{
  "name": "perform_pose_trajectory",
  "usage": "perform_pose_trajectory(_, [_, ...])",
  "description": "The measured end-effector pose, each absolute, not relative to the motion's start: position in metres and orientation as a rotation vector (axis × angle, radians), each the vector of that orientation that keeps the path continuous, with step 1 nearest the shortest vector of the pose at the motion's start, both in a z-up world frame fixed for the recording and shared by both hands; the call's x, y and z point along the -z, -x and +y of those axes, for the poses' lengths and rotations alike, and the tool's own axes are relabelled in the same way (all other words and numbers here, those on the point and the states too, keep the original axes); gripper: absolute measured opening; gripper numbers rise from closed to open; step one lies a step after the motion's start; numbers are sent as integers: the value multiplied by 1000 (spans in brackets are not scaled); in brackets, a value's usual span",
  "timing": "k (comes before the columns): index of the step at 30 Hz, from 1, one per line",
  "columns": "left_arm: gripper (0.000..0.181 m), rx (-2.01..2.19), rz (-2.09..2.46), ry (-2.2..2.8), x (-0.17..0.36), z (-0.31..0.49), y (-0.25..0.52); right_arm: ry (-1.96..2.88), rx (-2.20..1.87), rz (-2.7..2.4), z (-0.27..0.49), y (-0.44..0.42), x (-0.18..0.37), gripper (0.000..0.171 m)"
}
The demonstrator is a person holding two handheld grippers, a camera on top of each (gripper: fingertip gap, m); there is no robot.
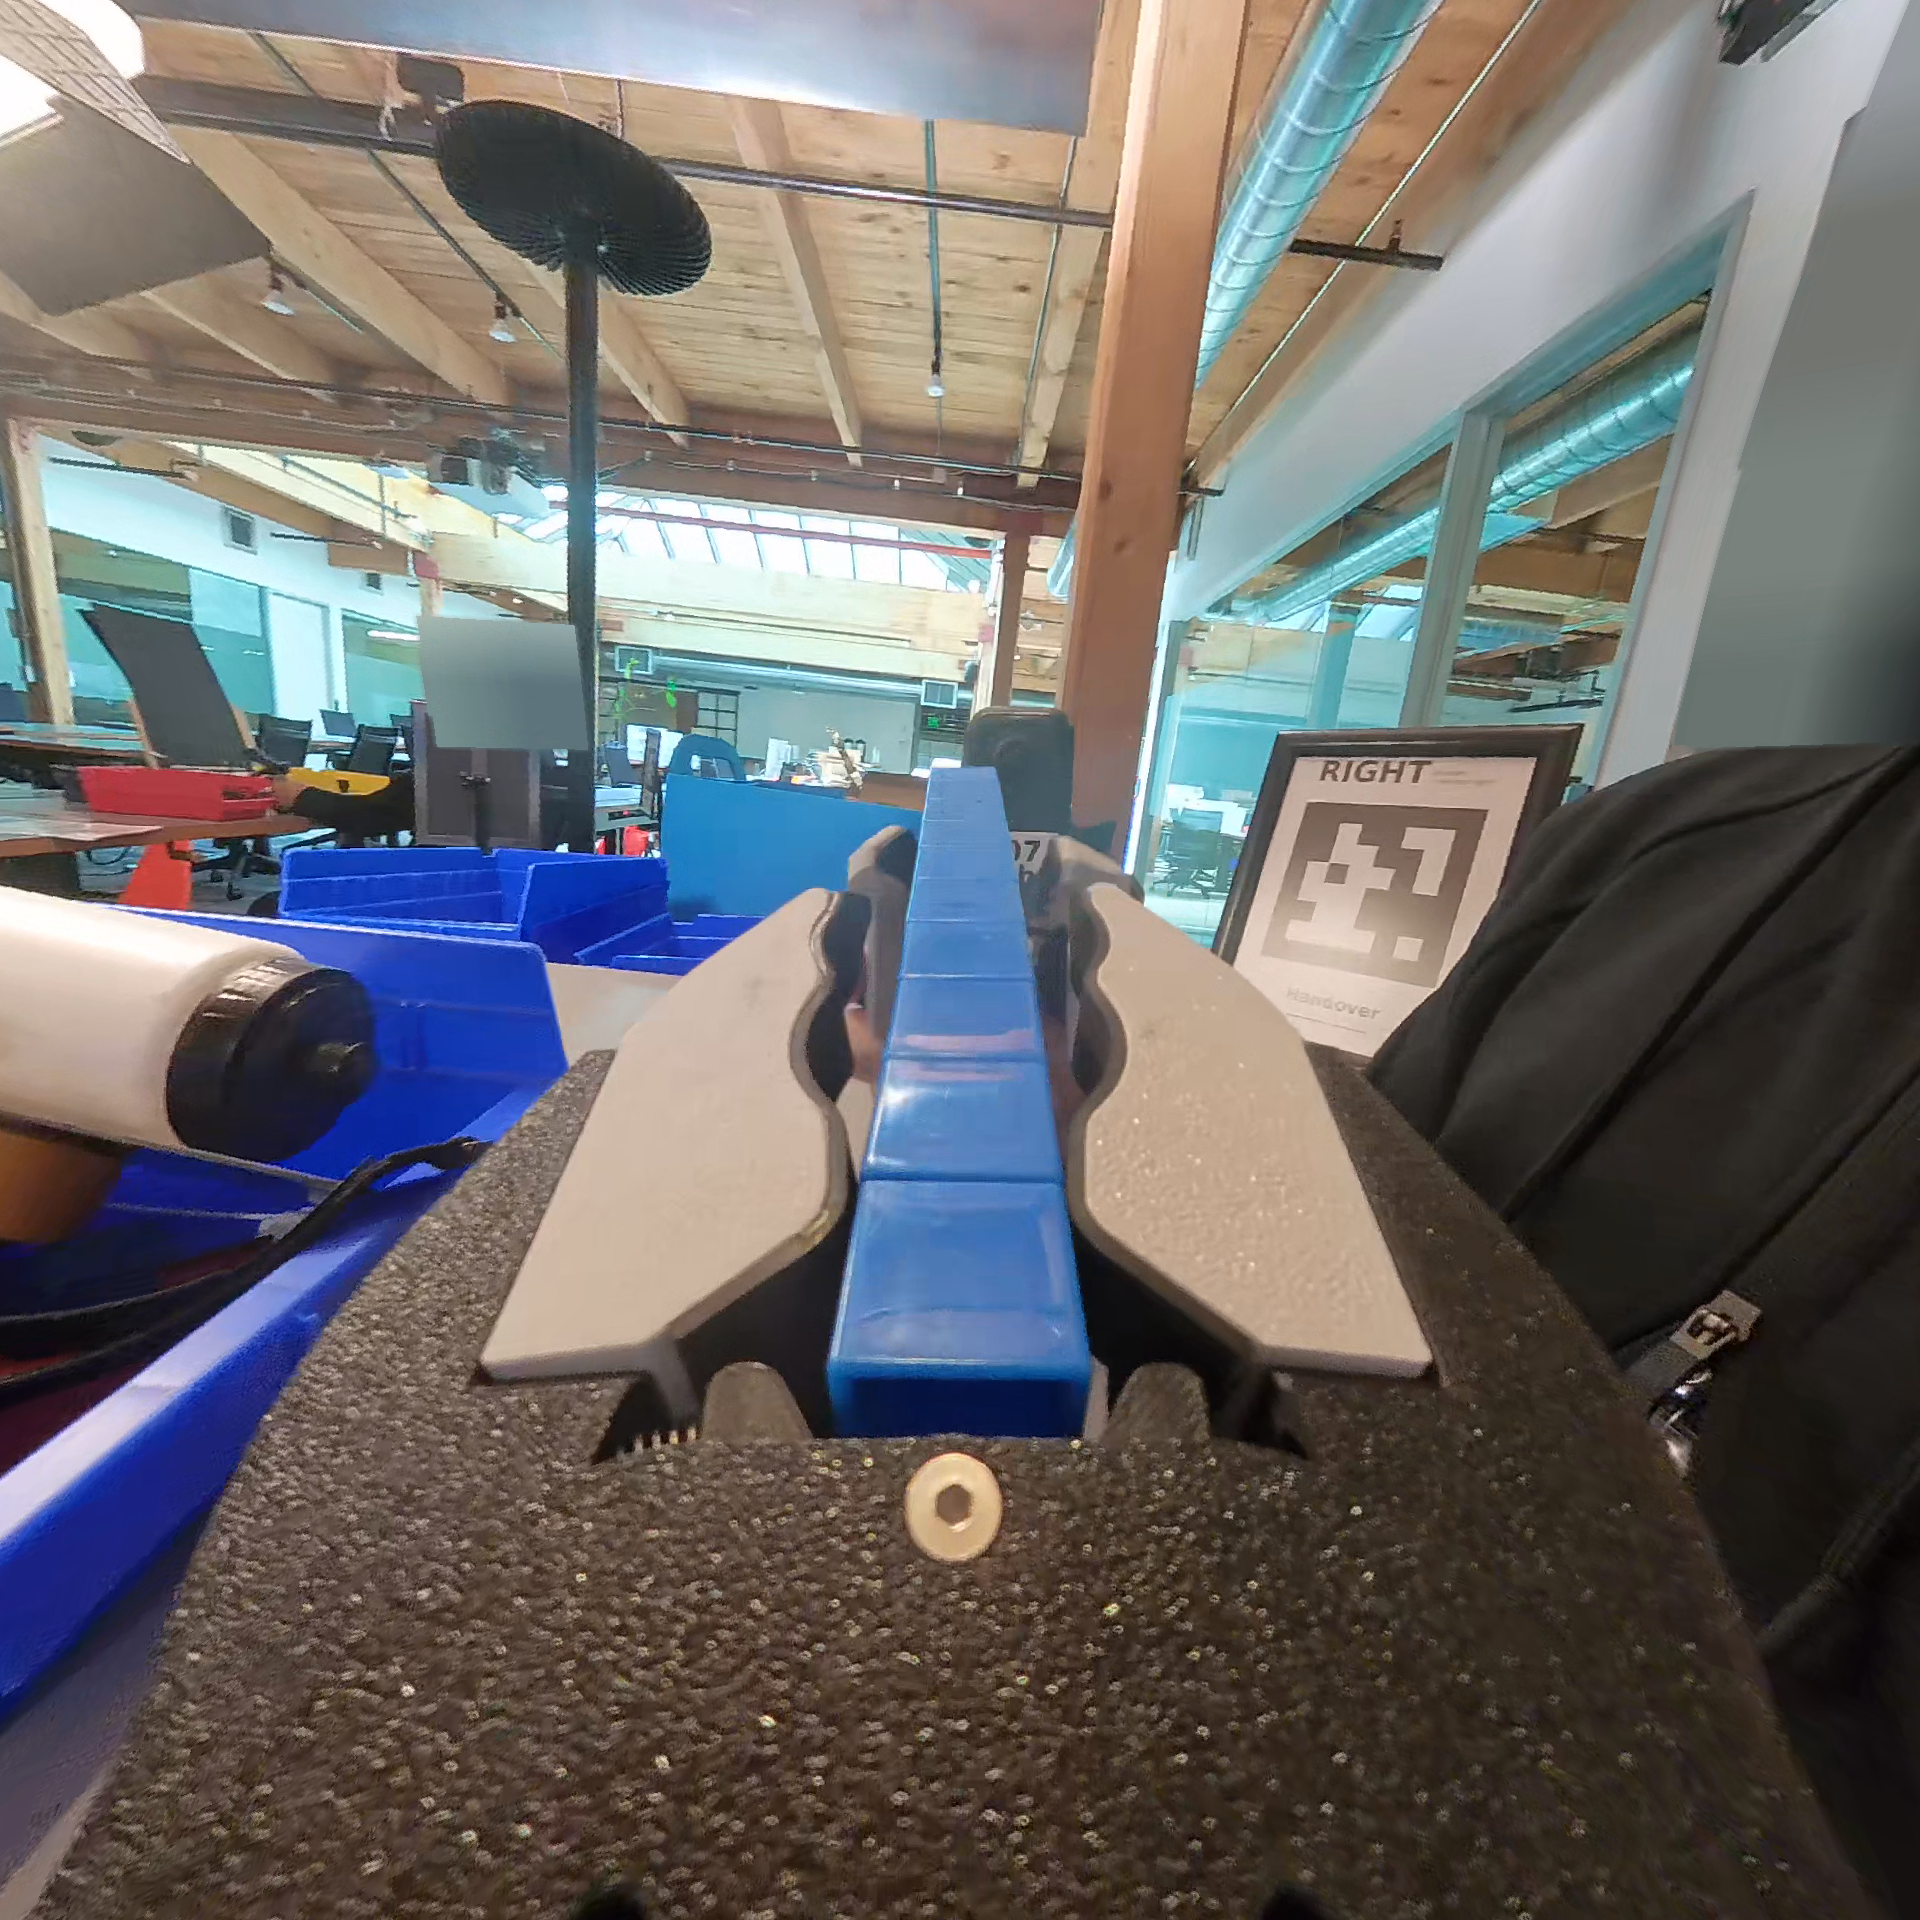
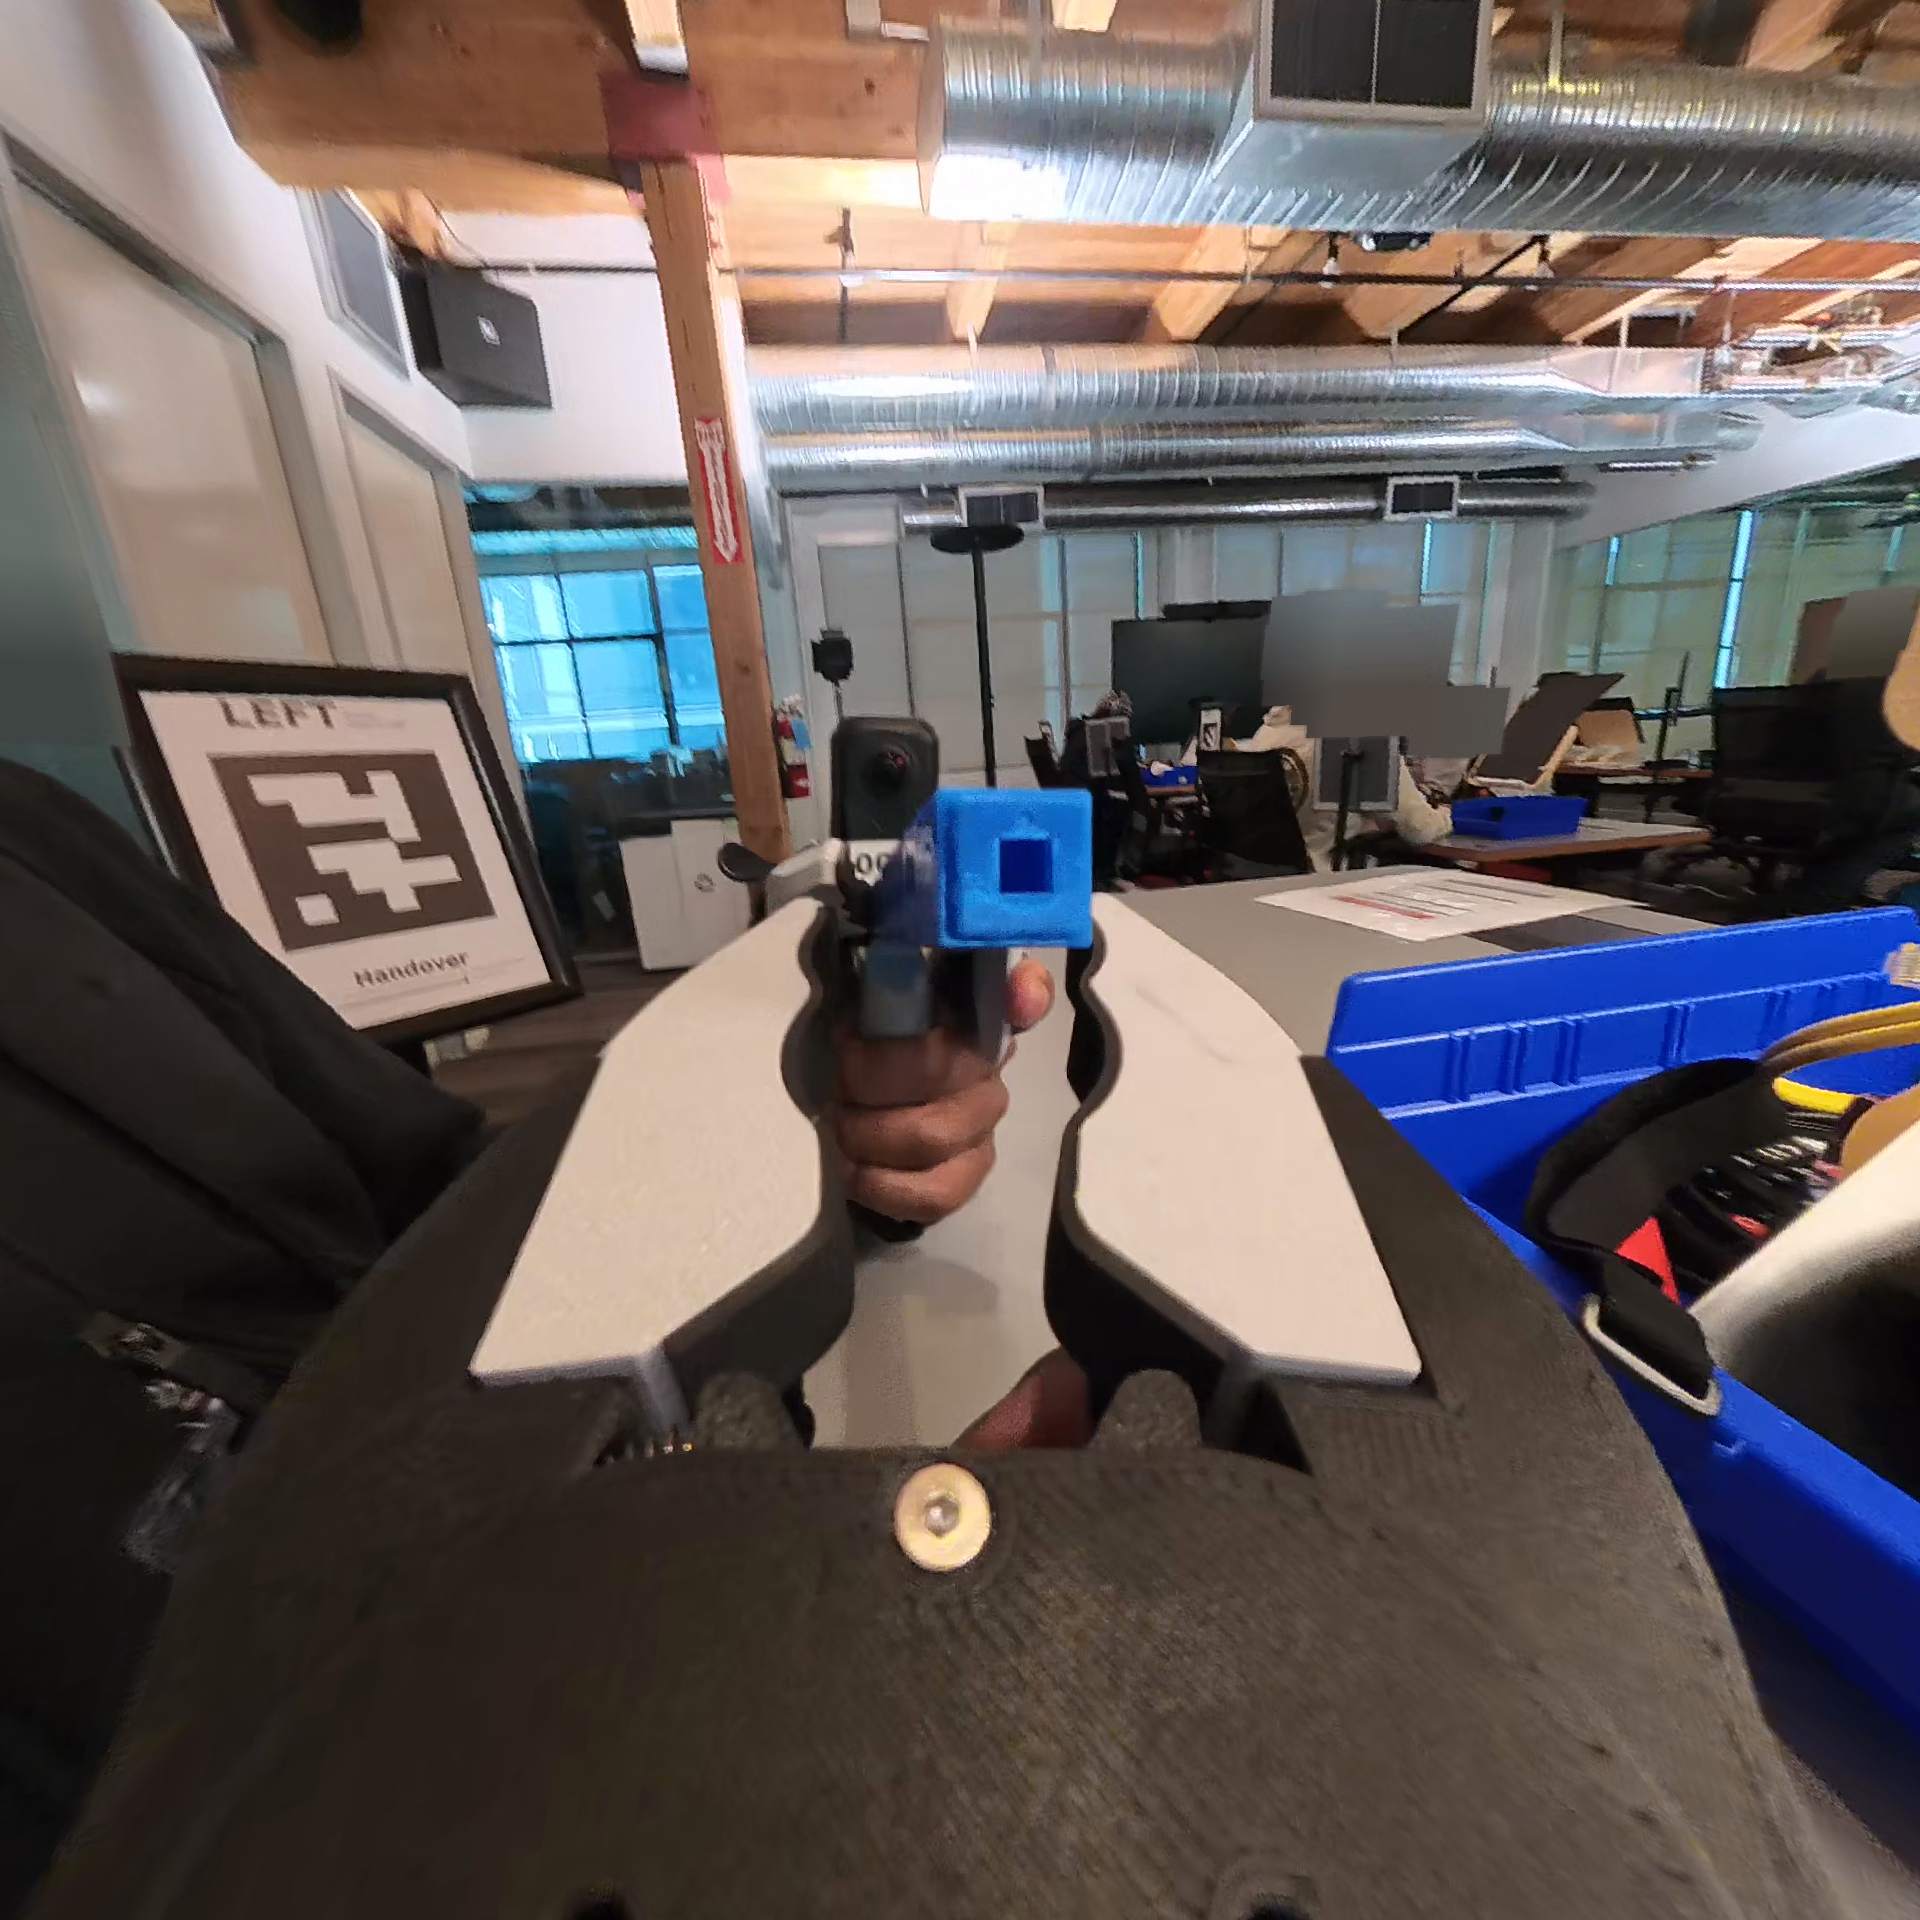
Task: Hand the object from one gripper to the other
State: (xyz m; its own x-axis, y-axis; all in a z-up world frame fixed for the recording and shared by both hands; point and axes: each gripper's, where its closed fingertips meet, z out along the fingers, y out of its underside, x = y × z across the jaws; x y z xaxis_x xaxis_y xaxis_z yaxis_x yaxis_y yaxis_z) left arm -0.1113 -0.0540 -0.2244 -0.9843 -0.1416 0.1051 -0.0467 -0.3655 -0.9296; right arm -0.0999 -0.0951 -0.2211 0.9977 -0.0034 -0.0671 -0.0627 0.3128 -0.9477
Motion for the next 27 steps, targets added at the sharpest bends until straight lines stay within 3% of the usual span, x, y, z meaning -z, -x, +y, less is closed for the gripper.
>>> perform_pose_trajectory(7, [42, 2490, 1759, 246, 228, -56, 111, 1166, -70, 90, -108, 94, 211, 25])
perform_pose_trajectory(27, [42, 2394, 1907, 184, 242, -56, 119, 1255, -178, 43, -104, 101, 225, 23])
